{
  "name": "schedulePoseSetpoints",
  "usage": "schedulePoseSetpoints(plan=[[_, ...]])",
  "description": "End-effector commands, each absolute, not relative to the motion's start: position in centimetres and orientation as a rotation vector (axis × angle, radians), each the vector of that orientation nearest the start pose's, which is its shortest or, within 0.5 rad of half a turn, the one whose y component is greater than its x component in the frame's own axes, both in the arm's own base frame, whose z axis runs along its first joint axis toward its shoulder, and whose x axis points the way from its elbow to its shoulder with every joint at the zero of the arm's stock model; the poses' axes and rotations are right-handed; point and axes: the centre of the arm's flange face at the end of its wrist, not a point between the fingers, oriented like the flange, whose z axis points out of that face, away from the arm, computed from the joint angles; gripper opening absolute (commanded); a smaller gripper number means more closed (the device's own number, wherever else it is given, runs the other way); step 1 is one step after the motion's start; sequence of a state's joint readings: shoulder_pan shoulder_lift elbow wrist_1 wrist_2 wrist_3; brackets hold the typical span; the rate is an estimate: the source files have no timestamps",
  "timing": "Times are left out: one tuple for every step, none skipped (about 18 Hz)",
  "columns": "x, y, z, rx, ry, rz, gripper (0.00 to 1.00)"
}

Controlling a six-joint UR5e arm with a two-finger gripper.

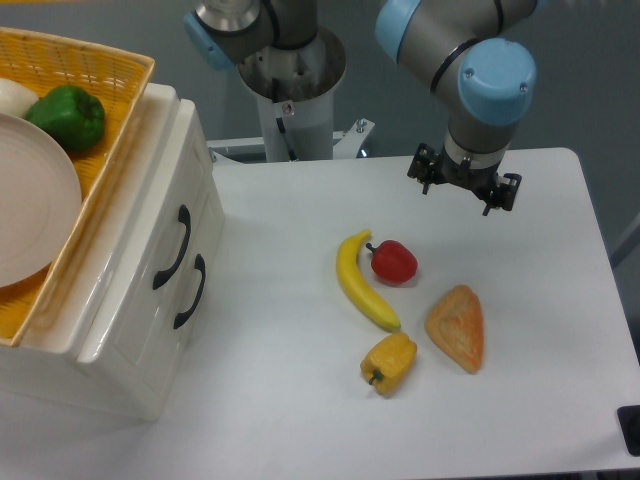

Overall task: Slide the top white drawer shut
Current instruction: 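Move the open gripper from above the table toward the banana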

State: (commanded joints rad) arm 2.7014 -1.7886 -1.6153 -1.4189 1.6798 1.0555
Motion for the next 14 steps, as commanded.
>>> schedulePoseSetpoints(plan=[[-45.3, 35.1, 36.5, -3.27, -0.135, -0.09, 1.0], [-45.3, 35.3, 36.7, -3.25, -0.161, -0.096, 1.0], [-45.2, 35.6, 37.1, -3.221, -0.179, -0.105, 1.0], [-44.9, 35.9, 37.7, -3.188, -0.192, -0.112, 1.0], [-44.8, 36.1, 38.1, -3.163, -0.214, -0.115, 1.0], [-44.7, 36.2, 38.1, -3.155, -0.241, -0.123, 1.0], [-44.6, 36.3, 38.2, -3.153, -0.248, -0.124, 1.0], [-44.6, 36.4, 38.1, -3.152, -0.258, -0.125, 1.0], [-44.3, 36.7, 38.3, -3.151, -0.268, -0.122, 1.0], [-44.1, 36.9, 38.2, -3.154, -0.275, -0.12, 1.0], [-44.0, 37.1, 38.2, -3.157, -0.273, -0.117, 1.0], [-44.0, 37.1, 38.3, -3.159, -0.27, -0.113, 1.0], [-44.0, 37.1, 38.4, -3.158, -0.27, -0.111, 1.0], [-44.0, 37.2, 38.5, -3.156, -0.268, -0.108, 1.0]])
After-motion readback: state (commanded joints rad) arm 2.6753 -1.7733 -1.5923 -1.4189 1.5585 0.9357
